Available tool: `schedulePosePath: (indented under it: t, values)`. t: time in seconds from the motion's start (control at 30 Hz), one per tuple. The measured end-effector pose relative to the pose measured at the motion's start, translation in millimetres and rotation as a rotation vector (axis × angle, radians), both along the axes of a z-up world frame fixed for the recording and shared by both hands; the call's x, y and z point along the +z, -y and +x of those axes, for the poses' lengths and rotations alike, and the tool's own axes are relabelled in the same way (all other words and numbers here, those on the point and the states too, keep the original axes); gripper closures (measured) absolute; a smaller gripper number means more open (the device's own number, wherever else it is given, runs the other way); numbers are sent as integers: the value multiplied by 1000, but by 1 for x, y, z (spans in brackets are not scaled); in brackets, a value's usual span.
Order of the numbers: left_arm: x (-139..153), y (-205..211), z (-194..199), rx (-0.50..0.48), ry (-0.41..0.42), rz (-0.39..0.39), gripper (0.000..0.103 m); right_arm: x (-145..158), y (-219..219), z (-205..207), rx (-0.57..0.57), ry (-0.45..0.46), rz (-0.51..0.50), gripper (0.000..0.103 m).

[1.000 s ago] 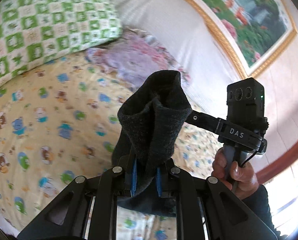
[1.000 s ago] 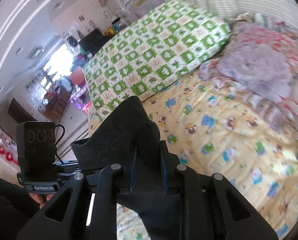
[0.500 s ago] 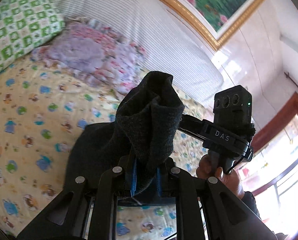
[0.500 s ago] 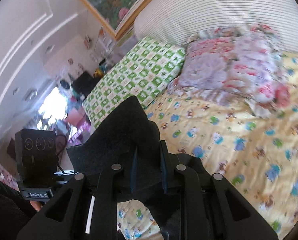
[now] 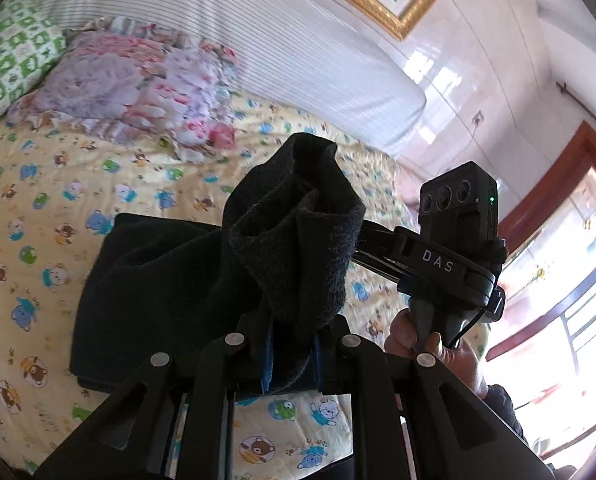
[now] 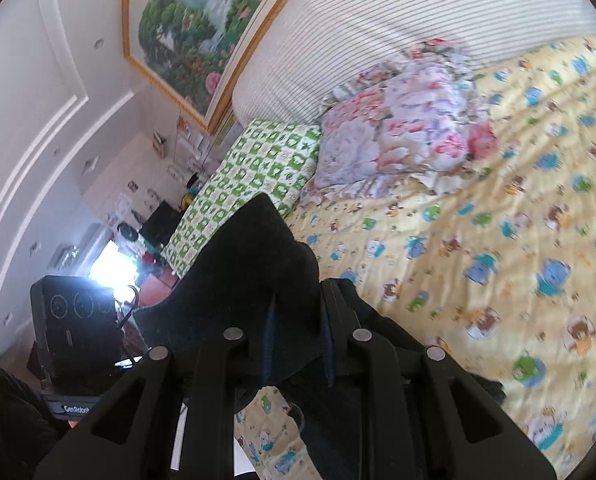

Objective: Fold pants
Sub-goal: 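Lift the black pants end with both grippers and fold it over the bundle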

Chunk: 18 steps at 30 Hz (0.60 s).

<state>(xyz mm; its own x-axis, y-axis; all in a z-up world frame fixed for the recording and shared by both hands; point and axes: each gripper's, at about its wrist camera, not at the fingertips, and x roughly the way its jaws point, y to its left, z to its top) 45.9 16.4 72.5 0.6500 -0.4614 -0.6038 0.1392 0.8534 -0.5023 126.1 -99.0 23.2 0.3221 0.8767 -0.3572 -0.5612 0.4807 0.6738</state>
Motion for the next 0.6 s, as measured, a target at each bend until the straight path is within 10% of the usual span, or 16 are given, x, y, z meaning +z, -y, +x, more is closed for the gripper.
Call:
schedulePosePath:
  t: [0.6]
  values:
    - [-40, 45, 23, -63, -71, 122, 89, -54, 46, -7, -104, -73, 25, 82]
